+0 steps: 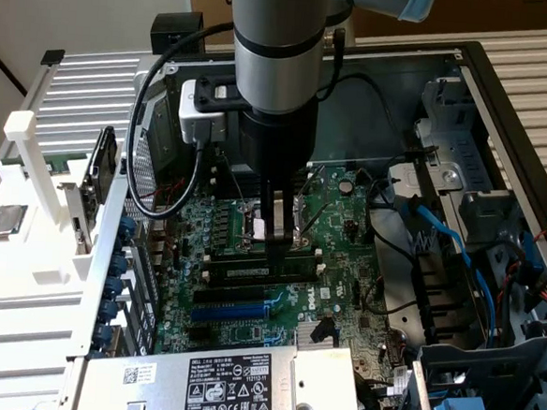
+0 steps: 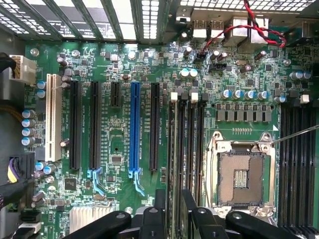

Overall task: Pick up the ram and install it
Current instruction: 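Insert the ram into the slot, then press down the ram until it locks into place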

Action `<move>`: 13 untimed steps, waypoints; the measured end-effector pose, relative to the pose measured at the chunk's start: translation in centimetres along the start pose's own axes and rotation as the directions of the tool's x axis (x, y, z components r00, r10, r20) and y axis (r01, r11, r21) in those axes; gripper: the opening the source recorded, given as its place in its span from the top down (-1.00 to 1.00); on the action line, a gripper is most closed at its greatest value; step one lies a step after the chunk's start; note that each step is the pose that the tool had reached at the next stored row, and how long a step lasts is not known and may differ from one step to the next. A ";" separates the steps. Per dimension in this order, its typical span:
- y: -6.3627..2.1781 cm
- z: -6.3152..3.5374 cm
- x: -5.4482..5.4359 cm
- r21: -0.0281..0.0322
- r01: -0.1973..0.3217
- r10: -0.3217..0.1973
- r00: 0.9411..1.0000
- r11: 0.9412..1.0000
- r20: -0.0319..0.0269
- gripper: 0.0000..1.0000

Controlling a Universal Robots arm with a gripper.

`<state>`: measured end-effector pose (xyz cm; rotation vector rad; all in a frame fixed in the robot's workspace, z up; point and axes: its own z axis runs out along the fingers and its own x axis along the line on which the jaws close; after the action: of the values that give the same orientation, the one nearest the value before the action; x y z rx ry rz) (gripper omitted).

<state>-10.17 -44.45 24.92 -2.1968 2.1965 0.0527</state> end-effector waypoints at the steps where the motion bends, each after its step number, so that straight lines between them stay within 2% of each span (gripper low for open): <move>1: 0.00 0.00 0.0 0.000 0.000 0.000 1.000 1.000 0.000 0.46; 13: 0.01 -0.01 0.0 0.000 0.000 0.000 1.000 1.000 0.000 0.46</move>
<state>-10.18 -44.45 24.92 -2.1967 2.1967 0.0526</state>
